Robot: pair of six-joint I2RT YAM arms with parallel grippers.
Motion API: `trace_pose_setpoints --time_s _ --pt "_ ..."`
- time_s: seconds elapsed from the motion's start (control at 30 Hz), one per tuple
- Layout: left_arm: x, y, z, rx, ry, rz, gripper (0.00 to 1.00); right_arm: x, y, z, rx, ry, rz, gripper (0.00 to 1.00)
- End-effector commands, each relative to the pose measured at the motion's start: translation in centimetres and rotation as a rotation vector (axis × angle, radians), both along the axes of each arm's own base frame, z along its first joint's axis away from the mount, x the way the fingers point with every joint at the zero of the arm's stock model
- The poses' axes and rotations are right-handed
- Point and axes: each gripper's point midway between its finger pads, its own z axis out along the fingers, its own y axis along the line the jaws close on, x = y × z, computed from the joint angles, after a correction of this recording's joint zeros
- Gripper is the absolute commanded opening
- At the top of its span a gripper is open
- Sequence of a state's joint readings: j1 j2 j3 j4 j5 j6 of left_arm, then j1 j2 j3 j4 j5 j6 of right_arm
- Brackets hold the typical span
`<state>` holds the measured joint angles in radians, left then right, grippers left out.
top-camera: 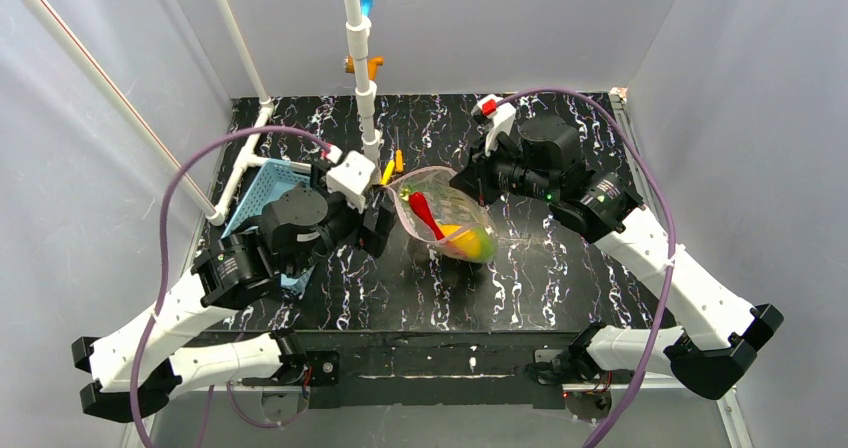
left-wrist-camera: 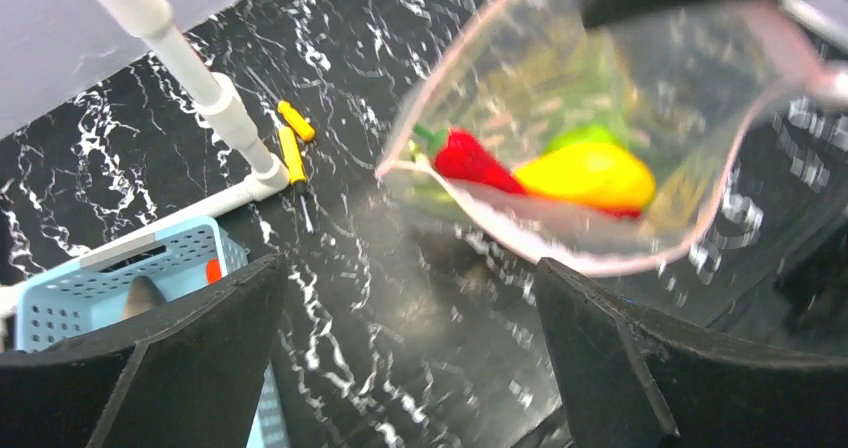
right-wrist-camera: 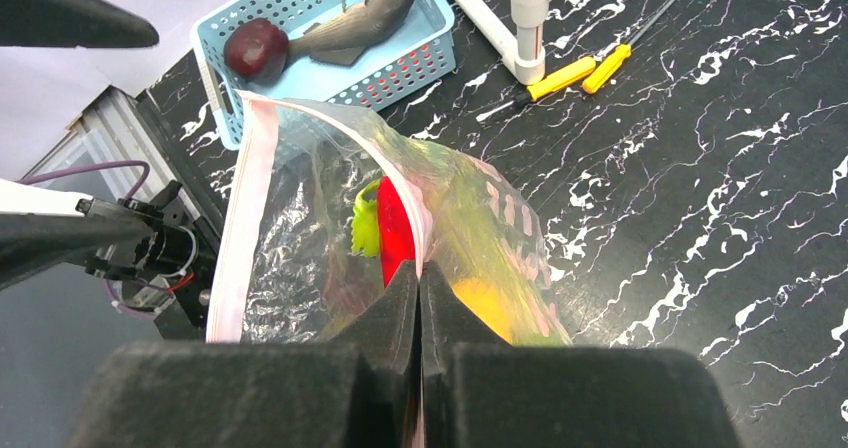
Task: Place the food in the zip-top bag and seal the zipper
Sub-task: Zip the zipper food storage bag at the center of the board.
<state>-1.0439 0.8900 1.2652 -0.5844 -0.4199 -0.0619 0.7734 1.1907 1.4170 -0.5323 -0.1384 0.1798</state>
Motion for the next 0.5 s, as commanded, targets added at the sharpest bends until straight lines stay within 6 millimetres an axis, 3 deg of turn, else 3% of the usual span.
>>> trace_pose_setpoints --time_s 0.0,0.17,0.27,0.33,0.47 --pt "-3.5 -0.1 -4.0 0.265 -0.041 -0.346 0.92 -0.3 0.4 2.4 0.036 -0.075 0.048 0.01" --pt "-2.4 -0.1 -5.9 0.356 -0.204 -0.426 0.9 -0.7 0.6 2.1 0.018 -0.086 0.092 0.01" --pt "-1.4 -0.3 -4.7 0.274 -0.253 -0.466 0.9 -1.2 0.8 1.9 0.018 -0.086 0.129 0.01" --pt "-1.6 -1.5 -3.7 0.149 -0.257 -0.559 0.9 -1.7 1.0 1.9 0.026 -0.085 0.159 0.01" --pt "0.2 -2.7 -2.9 0.01 -0.231 -0.593 0.87 -2.0 1.2 2.3 0.039 -0.092 0.179 0.01"
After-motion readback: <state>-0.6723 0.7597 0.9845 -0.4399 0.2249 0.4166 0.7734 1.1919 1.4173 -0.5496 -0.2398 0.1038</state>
